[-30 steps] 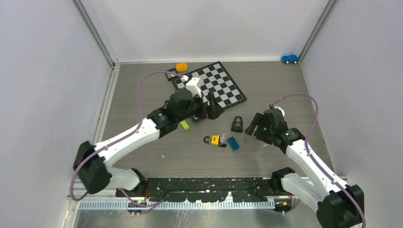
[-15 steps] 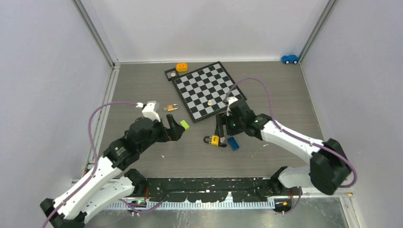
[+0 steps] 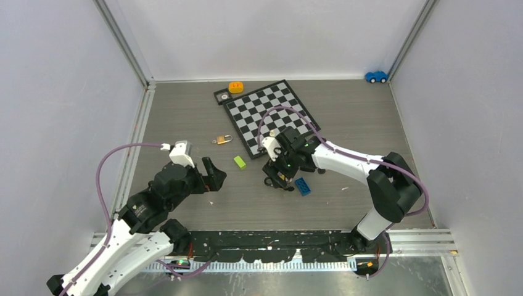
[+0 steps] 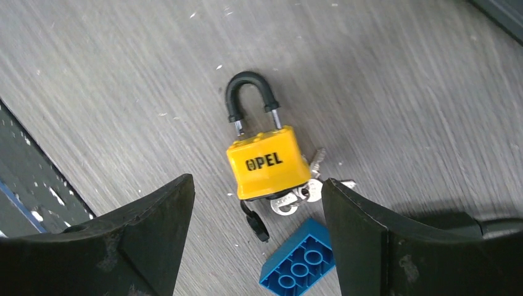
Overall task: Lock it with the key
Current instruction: Pick up the lock from the center of the board.
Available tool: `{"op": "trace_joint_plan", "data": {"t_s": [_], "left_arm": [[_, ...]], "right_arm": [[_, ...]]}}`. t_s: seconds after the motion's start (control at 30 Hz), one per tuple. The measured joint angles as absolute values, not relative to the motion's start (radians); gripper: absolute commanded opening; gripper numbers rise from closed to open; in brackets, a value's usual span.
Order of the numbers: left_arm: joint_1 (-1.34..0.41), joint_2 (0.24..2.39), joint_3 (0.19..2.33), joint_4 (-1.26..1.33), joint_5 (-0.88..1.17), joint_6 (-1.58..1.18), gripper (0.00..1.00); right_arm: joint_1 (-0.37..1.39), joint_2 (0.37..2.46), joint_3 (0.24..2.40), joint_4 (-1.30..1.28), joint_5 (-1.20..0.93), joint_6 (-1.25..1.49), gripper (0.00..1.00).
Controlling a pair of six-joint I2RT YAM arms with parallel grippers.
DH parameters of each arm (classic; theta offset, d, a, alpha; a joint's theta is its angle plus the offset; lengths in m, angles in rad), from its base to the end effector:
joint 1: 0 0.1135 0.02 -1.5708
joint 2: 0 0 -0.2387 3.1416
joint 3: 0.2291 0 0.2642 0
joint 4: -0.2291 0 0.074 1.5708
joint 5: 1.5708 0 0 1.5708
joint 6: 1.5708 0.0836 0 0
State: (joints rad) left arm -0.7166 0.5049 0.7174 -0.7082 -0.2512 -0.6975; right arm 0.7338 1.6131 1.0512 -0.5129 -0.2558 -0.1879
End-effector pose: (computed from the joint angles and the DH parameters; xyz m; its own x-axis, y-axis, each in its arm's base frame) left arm 0.1541 -0.1067 0.2682 -0.5776 -0.3219 -0.7501 0.1309 0.8705 -0.4744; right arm 0.2484 0.2524 0.1295 -0.5039 -0.6978 -0.5091 -0.8463 0.5166 0.1297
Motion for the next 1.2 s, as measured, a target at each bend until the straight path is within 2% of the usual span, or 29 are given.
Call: {"op": "trace_joint_plan", "data": {"t_s": [0.47, 0.63, 0.77, 0.83, 0.93, 1.1, 1.2], "left_arm": [[-0.717, 0.516, 0.72, -0.727, -0.262, -0.694, 1.0], [-0.717, 0.517, 0.735, -0.736, -0.27, -0.693, 1.0], [-0.717, 0.514, 0.736, -0.742, -0.274, -0.694, 1.0], [-0.717, 0.513, 0.736, -0.745, -0.275, -0.694, 1.0], [-0.717, 0.513, 0.743, -0.756, -0.278, -0.693, 1.0], [-0.717, 0.513, 0.791, -0.76, -0.279, -0.694, 1.0], [-0.717, 0.513, 0.823, -0.756, -0.268, -0.693, 1.0]], "right_arm": [[0.762, 1.699, 1.05, -0.5, -0.273, -0.421, 0.78], [0.776, 1.744, 1.054, -0.49, -0.242, -0.448, 0.5], [0.805, 1.745, 1.053, -0.477, -0.18, -0.453, 0.19], [0.818, 1.74, 1.047, -0.464, -0.155, -0.451, 0.09], [0.832, 1.715, 1.018, -0.437, -0.127, -0.437, 0.01], [0.845, 1.552, 0.921, -0.405, -0.144, -0.35, 0.0], [0.857, 1.369, 0.853, -0.327, -0.178, -0.256, 0.0]]}}
